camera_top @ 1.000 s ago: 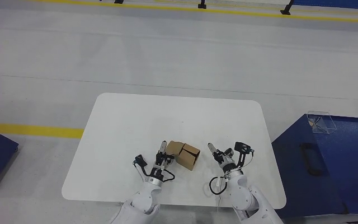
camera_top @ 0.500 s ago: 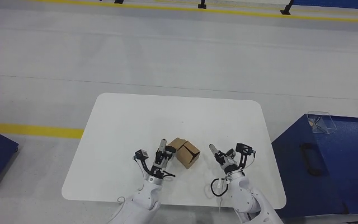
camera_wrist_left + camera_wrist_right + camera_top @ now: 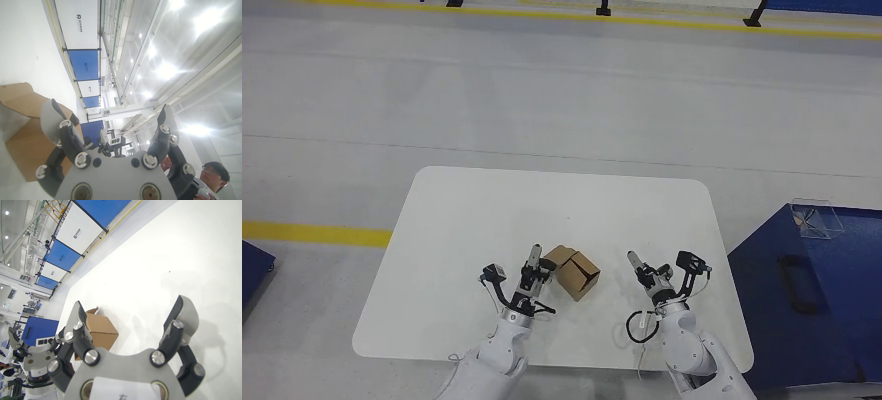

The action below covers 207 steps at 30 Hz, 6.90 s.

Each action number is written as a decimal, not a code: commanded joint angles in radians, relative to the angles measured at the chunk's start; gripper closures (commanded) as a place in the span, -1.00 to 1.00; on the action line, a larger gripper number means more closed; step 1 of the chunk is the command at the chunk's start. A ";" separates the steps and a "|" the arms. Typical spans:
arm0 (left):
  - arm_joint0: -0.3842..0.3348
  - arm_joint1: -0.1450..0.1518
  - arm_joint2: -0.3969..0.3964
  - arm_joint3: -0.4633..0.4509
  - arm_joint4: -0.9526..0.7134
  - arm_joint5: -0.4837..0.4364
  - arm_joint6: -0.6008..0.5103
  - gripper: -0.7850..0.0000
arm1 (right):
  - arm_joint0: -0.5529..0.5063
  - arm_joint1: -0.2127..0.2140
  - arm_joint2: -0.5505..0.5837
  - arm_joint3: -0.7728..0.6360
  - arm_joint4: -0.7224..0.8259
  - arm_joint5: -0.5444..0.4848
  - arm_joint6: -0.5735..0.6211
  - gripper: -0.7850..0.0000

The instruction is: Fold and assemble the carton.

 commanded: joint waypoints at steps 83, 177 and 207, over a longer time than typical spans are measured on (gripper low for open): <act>-0.133 -0.124 -0.095 0.343 -0.389 -0.134 -0.743 -1.00 | -0.068 -0.022 0.003 -0.016 -0.042 -0.066 -0.008 -1.00; 0.164 -0.085 -0.214 -0.010 0.401 -0.167 -0.106 -1.00 | -0.021 -0.030 -0.032 0.011 -0.225 -0.061 0.128 -1.00; 0.057 -0.088 -0.227 0.149 0.265 -0.167 -0.159 -1.00 | -0.038 -0.035 -0.042 0.000 -0.231 -0.076 0.106 -1.00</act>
